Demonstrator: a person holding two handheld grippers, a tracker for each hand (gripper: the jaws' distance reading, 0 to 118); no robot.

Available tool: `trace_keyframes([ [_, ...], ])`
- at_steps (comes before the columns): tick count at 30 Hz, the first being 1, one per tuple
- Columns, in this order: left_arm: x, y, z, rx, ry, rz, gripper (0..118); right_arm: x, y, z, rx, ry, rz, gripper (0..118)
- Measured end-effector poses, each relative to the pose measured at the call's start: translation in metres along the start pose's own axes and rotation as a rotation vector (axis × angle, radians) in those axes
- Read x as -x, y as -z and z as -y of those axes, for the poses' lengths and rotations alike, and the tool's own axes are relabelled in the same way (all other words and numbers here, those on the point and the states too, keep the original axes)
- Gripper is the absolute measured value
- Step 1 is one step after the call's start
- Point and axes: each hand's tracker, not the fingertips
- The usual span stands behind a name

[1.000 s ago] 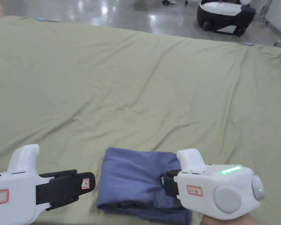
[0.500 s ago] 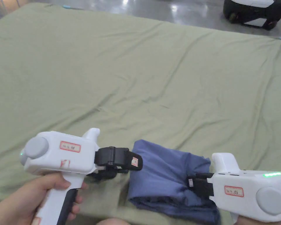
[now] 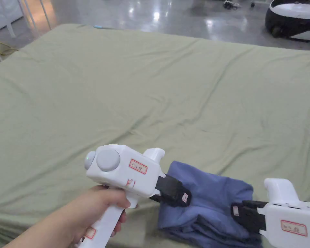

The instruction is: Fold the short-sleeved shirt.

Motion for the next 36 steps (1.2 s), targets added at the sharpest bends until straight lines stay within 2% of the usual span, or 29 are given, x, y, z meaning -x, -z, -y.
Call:
trace_keyframes([
  [4, -0.003, -0.049, 0.004, 0.006, 0.064, -0.153, 21, 0.016, -0.029, -0.007, -0.078, -0.053, -0.020, 0],
  [7, 0.010, -0.103, 0.005, 0.038, 0.085, -0.328, 21, 0.031, -0.045, -0.009, -0.127, -0.080, -0.069, 0],
  [12, 0.062, -0.193, 0.004, 0.079, 0.098, -0.680, 20, 0.059, -0.052, -0.011, -0.154, -0.130, -0.109, 0],
  [14, 0.094, -0.218, 0.001, 0.135, 0.105, -0.903, 20, 0.067, -0.047, -0.011, -0.159, -0.136, -0.112, 0],
  [15, 0.113, -0.232, -0.001, 0.159, 0.091, -1.015, 20, 0.071, -0.043, -0.012, -0.156, -0.143, -0.110, 0],
  [17, 0.147, -0.261, -0.005, 0.160, 0.021, -1.141, 20, 0.079, -0.036, -0.015, -0.136, -0.165, -0.111, 0],
  [19, 0.174, -0.286, -0.007, 0.138, -0.053, -1.201, 20, 0.084, -0.032, -0.015, -0.127, -0.182, -0.100, 0],
  [23, 0.211, -0.314, -0.007, 0.176, -0.103, -1.385, 20, 0.087, -0.029, -0.020, -0.108, -0.196, -0.099, 0],
  [27, 0.217, -0.330, -0.005, 0.090, -0.114, -1.384, 20, 0.086, -0.030, -0.024, -0.108, -0.207, -0.067, 0],
  [28, 0.216, -0.330, -0.004, 0.074, -0.111, -1.391, 24, 0.085, -0.030, -0.025, -0.108, -0.208, -0.062, 0],
  [29, 0.212, -0.332, -0.003, 0.028, -0.091, -1.430, 35, 0.085, -0.030, -0.025, -0.110, -0.211, -0.059, 0],
  [30, 0.207, -0.335, 0.001, -0.020, -0.070, -1.484, 54, 0.085, -0.030, -0.026, -0.112, -0.214, -0.056, 0],
  [31, 0.199, -0.338, 0.002, -0.068, -0.068, -1.495, 92, 0.086, -0.030, -0.026, -0.113, -0.217, -0.053, 0],
  [32, 0.188, -0.343, 0.005, -0.138, -0.066, -1.455, 112, 0.085, -0.030, -0.026, -0.116, -0.223, -0.050, 0],
  [33, 0.168, -0.346, 0.008, -0.214, -0.049, -1.396, 116, 0.086, -0.032, -0.026, -0.122, -0.231, -0.049, 0],
  [34, 0.145, -0.346, 0.013, -0.290, -0.039, -1.388, 115, 0.086, -0.034, -0.025, -0.127, -0.237, -0.051, 0],
  [36, 0.080, -0.339, 0.032, -0.551, 0.059, -1.458, 115, 0.086, -0.039, -0.024, -0.143, -0.244, -0.044, 0],
])
